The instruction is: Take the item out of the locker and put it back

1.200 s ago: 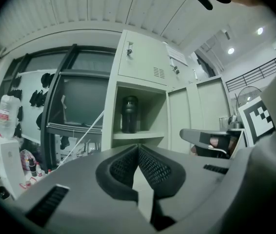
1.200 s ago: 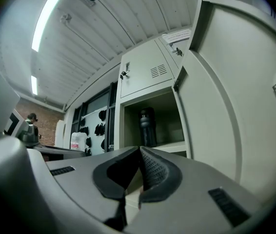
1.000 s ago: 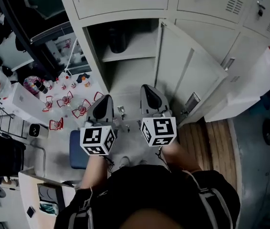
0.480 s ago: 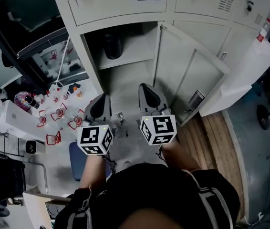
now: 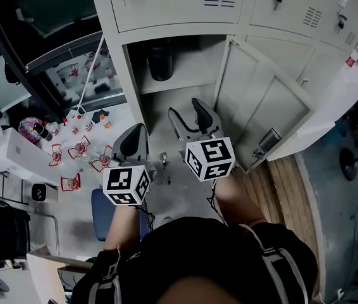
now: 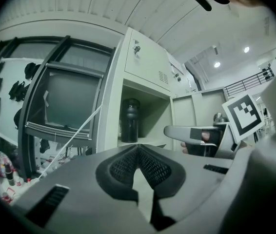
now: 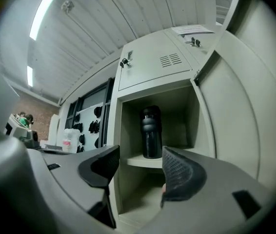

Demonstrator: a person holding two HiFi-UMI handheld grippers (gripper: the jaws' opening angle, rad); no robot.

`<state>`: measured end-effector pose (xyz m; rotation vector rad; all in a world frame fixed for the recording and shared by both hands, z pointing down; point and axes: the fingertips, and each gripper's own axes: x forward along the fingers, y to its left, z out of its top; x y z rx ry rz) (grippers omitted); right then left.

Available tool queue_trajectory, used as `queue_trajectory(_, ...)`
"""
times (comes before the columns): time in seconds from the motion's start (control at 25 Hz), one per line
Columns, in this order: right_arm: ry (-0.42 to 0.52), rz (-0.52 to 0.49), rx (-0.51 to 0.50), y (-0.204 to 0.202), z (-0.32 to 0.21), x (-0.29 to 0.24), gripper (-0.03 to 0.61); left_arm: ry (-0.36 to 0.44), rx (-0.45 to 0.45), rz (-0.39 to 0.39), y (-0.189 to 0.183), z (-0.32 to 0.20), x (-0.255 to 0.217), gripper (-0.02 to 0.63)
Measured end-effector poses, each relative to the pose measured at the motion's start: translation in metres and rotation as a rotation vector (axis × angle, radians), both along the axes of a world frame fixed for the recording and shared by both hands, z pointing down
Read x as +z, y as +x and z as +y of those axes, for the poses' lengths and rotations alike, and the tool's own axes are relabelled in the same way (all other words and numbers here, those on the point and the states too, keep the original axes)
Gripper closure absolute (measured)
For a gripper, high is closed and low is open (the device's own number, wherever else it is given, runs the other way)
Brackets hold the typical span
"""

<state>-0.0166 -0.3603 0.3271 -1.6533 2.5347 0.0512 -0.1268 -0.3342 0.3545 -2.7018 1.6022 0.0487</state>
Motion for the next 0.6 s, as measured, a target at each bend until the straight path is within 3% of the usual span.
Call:
queue_trajectory(0.24, 0.01, 0.015, -0.013, -0.017, -0.037, -0.027, 0.276, -0.001, -0.036, 0.006, -0.02, -0.002, 0.001, 0.601)
queue_trajectory(0.6, -0.048, 0.034, 0.023, -0.029, -0.113, -0.052, 0.213, 0.0, -0.051, -0.004, -0.031, -0.004, 0.002, 0.601)
